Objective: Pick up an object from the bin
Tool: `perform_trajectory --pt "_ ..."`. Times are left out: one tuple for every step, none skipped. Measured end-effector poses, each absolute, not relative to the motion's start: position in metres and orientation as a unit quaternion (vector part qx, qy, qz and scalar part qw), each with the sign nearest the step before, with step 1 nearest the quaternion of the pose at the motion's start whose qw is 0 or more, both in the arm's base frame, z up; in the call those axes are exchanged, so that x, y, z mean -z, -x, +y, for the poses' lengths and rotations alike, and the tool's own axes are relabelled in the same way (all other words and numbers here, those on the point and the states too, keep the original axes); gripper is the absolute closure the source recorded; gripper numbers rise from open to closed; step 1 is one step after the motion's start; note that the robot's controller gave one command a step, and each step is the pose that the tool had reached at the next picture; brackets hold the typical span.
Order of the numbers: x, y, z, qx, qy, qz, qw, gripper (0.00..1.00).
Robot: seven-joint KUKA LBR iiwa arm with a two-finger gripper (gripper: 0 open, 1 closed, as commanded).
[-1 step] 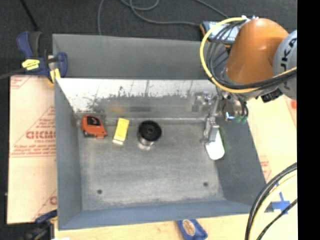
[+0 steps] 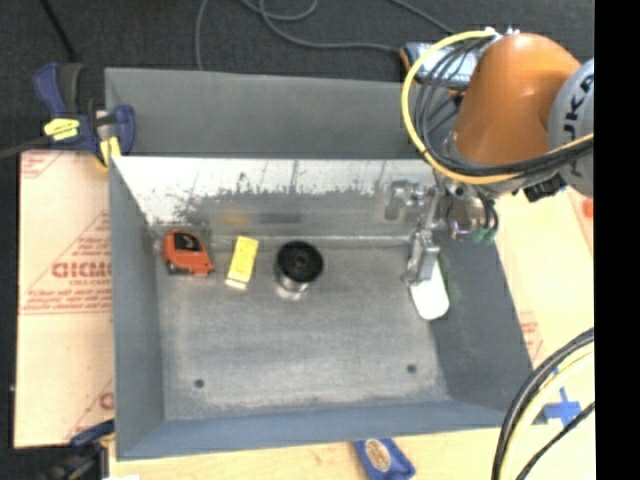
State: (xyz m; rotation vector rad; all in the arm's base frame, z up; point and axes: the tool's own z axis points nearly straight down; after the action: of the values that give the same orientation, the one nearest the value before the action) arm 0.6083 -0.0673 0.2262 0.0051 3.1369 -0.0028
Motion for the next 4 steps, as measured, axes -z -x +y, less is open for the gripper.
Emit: perform_trajectory --pt "-0.171 -0.594 -0.075 0.001 0.021 1.000 0.005 0.00" --pt "-0.123 -0.618 -0.055 0.001 0.139 0.990 0.004 0.00" --pt "-0.110 -0.622 -0.043 -0.001 0.187 0.982 0.001 0.00" --pt "-0.104 -0.618 -0.015 0.000 0.049 0.999 0.002 0.00"
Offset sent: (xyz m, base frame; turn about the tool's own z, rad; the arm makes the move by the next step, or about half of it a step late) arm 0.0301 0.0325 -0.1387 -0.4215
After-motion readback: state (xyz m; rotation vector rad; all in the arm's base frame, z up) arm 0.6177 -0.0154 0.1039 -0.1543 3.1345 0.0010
